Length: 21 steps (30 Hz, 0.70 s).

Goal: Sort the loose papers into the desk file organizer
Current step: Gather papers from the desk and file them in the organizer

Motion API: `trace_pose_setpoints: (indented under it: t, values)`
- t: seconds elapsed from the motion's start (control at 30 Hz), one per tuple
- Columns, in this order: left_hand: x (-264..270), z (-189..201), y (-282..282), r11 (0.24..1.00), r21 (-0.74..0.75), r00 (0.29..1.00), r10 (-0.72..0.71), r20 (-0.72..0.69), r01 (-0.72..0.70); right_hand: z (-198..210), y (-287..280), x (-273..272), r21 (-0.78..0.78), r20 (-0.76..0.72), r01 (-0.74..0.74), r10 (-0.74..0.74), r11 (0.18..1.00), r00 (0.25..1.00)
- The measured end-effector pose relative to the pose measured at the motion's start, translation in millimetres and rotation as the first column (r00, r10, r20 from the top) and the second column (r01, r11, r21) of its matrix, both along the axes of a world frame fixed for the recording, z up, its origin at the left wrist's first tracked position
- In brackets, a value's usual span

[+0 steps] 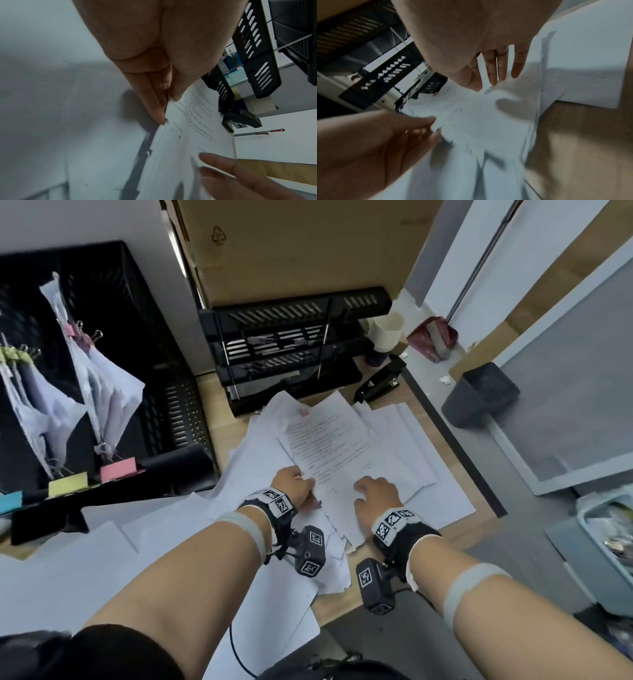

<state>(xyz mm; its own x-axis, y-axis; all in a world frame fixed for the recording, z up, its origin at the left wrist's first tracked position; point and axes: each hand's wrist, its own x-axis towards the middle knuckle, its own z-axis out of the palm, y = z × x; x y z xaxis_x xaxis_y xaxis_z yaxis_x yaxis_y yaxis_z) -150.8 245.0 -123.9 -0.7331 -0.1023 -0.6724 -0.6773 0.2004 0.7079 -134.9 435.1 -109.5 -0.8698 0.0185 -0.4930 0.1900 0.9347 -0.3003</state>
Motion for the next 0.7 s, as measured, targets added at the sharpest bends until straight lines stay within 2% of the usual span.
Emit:
trace_pose_setpoints:
  t: [0.07, 0.17, 0.37, 0.47, 0.57, 0.63, 0.7]
  values:
    - [2.1, 8.4, -13.0, 0.997, -0.023, 0.997, -0.071, -0.009, 0.071, 10.4, -1.7, -9.1, -0.026, -0.053, 0.127, -0.128, 0.992, 0.99]
    - [14.8, 20.7, -44.1, 0.994, -0.045, 0.994, -0.094, 0.049, 0.096, 24.3, -7.5, -18.1, -0.09, -0.076, 0.251, -0.258, 0.964, 0.963]
    - [54.1, 28.2, -104.1, 0.99, -0.121, 0.977, -0.045, 0.208, 0.072, 24.8, -43.4, 0.2, -0.039, 0.205, 0.227, -0.215, 0.973, 0.955]
    - [73.0, 26.0, -120.9, 0.987, -0.134, 0.984, -0.069, 0.164, 0.092, 22.2, -60.1, 16.3, -0.059, 0.263, 0.218, -0.195, 0.974, 0.945]
    - [90.1, 22.7, -137.0, 0.986, -0.111, 0.988, -0.108, 0.111, 0.121, 24.6, -72.7, 29.1, -0.095, 0.266, 0.227, -0.195, 0.969, 0.944]
    - [104.2, 36.8, -146.2, 0.989, -0.085, 0.989, -0.116, 0.086, 0.124, 32.0, -83.2, 37.1, -0.123, 0.211, 0.249, -0.219, 0.961, 0.952]
    - [117.5, 52.6, -159.3, 0.99, -0.057, 0.99, -0.124, 0.065, 0.128, 40.6, -97.0, 42.9, -0.228, 0.169, 0.301, -0.267, 0.926, 0.949]
